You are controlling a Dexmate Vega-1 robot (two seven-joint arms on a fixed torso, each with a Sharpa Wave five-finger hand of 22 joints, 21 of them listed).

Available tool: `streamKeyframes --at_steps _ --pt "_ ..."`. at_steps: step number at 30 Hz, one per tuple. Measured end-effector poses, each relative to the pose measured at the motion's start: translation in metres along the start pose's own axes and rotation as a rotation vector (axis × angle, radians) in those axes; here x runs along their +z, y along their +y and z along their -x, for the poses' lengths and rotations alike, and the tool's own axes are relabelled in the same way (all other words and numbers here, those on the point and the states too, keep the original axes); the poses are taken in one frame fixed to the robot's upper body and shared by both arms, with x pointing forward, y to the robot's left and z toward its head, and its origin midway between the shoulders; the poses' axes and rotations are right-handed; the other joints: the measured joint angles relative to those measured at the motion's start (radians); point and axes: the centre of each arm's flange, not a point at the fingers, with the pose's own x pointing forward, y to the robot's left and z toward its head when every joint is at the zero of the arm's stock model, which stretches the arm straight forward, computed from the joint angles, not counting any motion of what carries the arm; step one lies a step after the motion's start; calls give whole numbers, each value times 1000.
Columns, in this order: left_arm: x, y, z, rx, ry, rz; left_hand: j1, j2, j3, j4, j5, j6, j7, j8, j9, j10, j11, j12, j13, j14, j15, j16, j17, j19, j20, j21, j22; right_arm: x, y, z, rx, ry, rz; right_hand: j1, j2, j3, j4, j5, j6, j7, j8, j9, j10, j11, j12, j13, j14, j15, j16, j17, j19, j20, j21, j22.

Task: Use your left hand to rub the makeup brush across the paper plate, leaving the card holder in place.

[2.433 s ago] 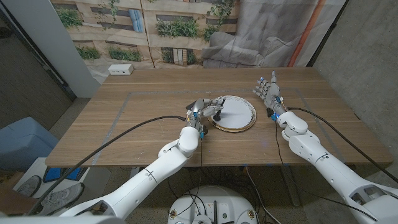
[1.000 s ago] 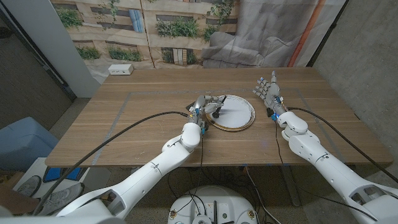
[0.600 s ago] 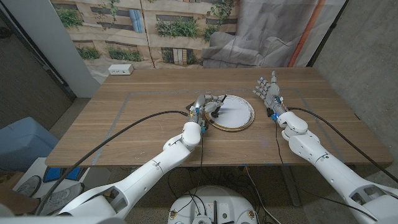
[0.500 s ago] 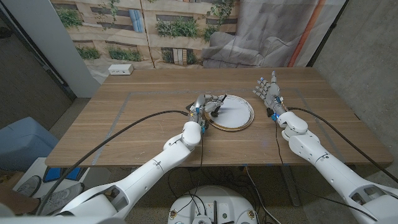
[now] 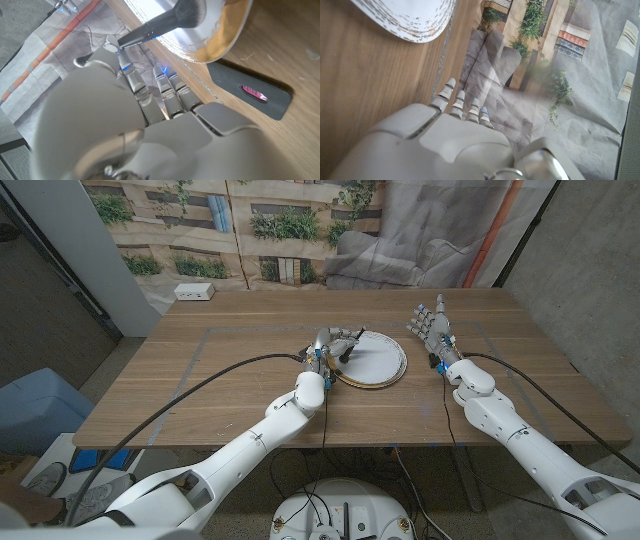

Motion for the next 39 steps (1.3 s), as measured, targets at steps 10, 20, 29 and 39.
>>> streamKeyframes --at_steps 10,20,29,39 --pt "1 -2 -5 5 -10 -8 0 0 -4 -4 0 0 0 0 0 0 0 0 0 0 0 0 0 0 0 0 0 0 0 0 0 -1 0 0 0 0 0 0 0 0 0 0 0 0 0 0 0 0 0 0 0 0 0 0" --pt "0 -4 -7 2 -15 -14 0 0 -4 -4 0 0 0 0 0 0 0 -1 0 0 0 0 0 0 0 0 0 0 0 0 0 -1 0 0 0 0 0 0 0 0 0 0 0 0 0 0 0 0 0 0 0 0 0 0" --pt "0 -8 -2 -7 -14 -12 0 0 -4 -4 0 0 0 0 0 1 0 -2 -1 0 0 0 0 0 0 0 0 0 0 0 0 -1 0 0 0 0 0 0 0 0 0 0 0 0 0 0 0 0 0 0 0 0 0 0" --pt "-2 -11 6 -23 -7 -15 4 4 -8 0 1 0 0 0 0 2 -2 1 0 0 0 0 0 0 0 0 0 0 0 0 0 -1 0 0 0 0 0 0 0 0 0 0 0 0 0 0 0 0 0 0 0 0 0 0"
